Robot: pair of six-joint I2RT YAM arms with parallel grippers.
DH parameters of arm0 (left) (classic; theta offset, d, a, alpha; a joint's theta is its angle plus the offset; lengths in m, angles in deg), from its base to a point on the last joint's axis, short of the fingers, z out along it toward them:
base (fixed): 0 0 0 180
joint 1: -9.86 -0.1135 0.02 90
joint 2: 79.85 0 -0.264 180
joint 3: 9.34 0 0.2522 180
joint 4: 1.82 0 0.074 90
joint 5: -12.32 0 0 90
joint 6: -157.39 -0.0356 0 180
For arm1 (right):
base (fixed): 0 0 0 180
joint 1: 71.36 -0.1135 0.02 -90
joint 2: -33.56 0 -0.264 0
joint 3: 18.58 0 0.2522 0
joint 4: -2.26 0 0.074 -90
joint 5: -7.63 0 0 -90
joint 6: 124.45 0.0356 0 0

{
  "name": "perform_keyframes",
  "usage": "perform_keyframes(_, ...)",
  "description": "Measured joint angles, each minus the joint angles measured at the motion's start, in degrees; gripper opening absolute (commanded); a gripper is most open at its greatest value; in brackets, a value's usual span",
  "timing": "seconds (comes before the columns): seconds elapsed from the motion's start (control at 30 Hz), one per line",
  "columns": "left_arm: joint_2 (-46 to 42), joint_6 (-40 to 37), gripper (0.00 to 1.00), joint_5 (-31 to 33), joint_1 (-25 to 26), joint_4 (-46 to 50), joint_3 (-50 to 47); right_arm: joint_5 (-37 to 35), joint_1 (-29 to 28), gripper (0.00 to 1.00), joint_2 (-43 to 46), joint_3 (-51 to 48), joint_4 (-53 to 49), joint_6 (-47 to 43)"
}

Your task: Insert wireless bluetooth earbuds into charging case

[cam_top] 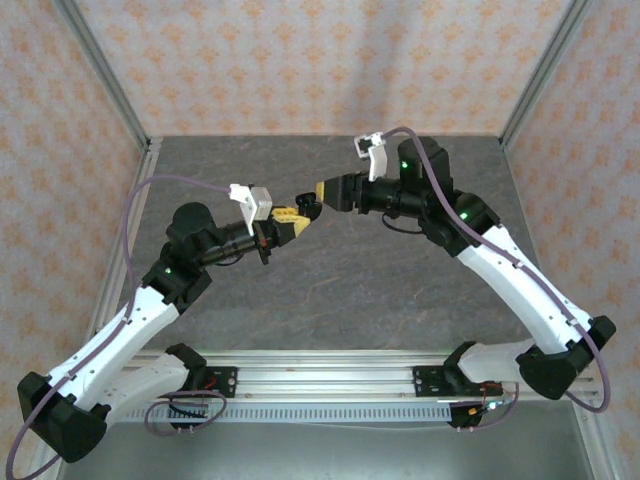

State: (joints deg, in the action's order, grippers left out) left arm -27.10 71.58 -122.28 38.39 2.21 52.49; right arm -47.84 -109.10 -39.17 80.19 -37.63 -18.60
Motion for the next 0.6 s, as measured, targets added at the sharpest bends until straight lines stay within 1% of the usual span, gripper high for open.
perform_keyframes(0.1, 0.0, -1.2, 0.0, 0.07, 0.26, 0.11, 0.0, -0.52, 0.68, 0.42, 0.13, 0.11, -0.02, 1.01)
perform_keyframes(0.17, 0.0, -1.73, 0.0, 0.04, 0.37, 0.15, 0.0, -0.02, 0.68, 0.41, 0.0, 0.2, -0.07, 1.62)
perform_keyframes(0.3, 0.04, -2.97, 0.0, 0.04, 0.57, 0.68, 0.02, 1.03, 0.07, 0.4, -1.07, 1.9, -0.98, 1.92)
perform_keyframes(0.6, 1.03, -5.64, 0.0, 0.04, 0.74, 2.45, 0.76, 1.03, -3.8, 0.41, -3.89, 8.0, -9.09, -1.53)
